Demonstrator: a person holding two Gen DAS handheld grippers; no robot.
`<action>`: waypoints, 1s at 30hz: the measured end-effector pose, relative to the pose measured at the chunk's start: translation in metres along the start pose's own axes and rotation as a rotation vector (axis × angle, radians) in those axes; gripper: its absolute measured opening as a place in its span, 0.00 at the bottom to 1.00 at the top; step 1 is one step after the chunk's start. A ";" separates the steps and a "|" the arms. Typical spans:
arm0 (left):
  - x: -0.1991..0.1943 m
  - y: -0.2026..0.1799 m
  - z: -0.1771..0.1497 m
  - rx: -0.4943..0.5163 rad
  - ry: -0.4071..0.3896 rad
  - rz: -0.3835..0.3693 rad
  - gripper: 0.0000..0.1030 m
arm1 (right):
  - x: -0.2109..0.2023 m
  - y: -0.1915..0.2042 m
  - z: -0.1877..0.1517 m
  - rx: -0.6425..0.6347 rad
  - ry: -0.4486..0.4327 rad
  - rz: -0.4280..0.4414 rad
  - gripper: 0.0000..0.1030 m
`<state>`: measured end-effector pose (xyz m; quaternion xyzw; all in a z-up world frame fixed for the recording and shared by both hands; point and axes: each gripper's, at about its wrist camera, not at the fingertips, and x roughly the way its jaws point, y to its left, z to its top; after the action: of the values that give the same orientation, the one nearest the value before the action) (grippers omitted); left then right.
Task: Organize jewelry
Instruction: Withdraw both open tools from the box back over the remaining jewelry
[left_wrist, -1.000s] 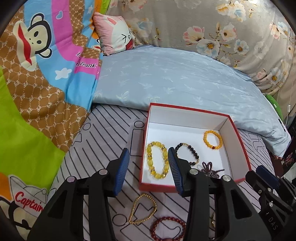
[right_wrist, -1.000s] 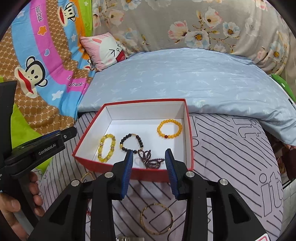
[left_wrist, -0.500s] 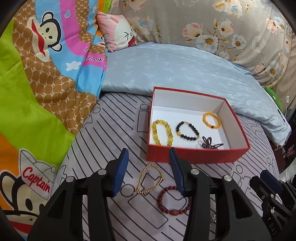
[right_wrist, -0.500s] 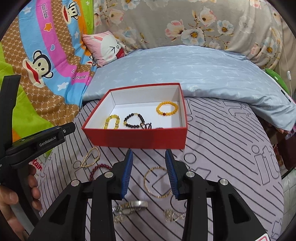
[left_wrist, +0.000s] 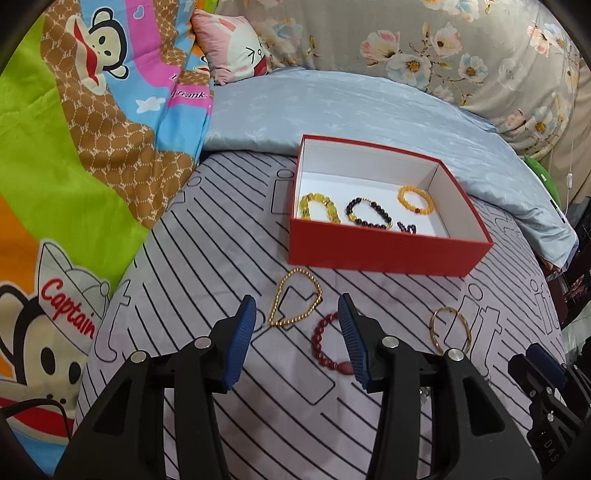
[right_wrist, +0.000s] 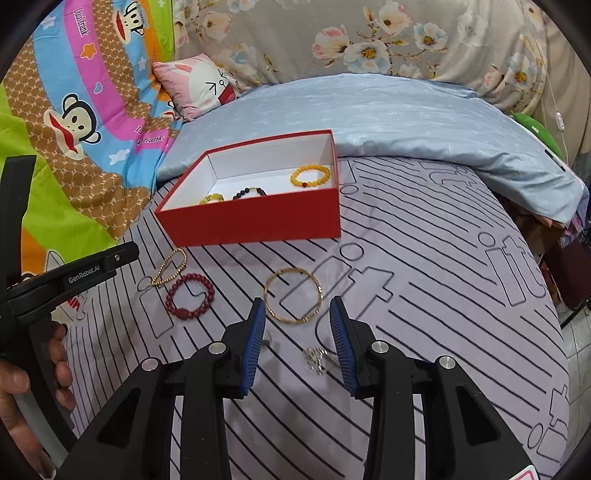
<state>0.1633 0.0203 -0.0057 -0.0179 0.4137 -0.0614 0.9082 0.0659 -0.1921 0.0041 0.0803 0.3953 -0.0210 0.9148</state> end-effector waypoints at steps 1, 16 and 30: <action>-0.001 0.001 -0.004 -0.002 0.004 0.000 0.43 | -0.001 -0.002 -0.003 0.004 0.004 -0.001 0.35; 0.005 0.003 -0.058 -0.007 0.086 0.001 0.45 | 0.010 -0.029 -0.052 0.054 0.090 -0.025 0.35; 0.004 0.014 -0.065 -0.025 0.105 0.004 0.47 | 0.014 -0.017 -0.052 0.037 0.097 0.003 0.35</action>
<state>0.1188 0.0350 -0.0526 -0.0250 0.4615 -0.0553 0.8851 0.0367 -0.2006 -0.0436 0.0988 0.4387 -0.0231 0.8929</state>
